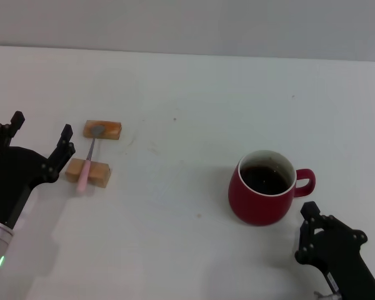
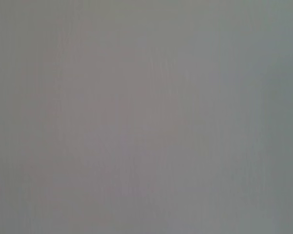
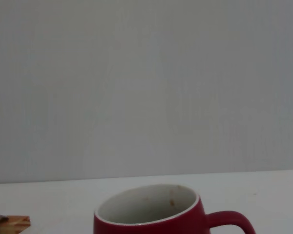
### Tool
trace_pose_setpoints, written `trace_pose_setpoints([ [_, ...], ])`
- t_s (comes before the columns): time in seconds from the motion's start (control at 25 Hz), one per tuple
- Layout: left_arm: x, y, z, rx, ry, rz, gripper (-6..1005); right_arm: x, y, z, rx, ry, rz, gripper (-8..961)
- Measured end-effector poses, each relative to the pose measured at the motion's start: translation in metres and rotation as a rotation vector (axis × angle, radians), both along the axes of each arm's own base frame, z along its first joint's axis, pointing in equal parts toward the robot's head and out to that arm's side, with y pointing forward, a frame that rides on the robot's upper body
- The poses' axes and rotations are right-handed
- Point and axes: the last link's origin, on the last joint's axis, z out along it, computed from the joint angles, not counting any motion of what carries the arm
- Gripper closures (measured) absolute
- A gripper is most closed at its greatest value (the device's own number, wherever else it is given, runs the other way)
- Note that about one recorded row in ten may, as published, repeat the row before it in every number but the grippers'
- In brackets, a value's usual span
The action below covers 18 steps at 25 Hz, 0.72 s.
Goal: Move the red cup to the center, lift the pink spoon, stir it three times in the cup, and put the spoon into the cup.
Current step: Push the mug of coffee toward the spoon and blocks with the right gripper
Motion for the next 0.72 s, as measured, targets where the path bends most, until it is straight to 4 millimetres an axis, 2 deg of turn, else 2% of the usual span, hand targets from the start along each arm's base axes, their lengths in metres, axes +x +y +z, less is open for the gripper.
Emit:
trace_pose_setpoints([
  [0.28,0.001,0.001,0.0,-0.001,0.0,-0.003,138,0.002,-0.006,0.002,0.015,0.005,-0.016,953],
  [0.72,0.001,0.0,0.0,0.0,-0.002,-0.002,138,0.008,0.005,0.009,0.055,-0.013,-0.027,954],
])
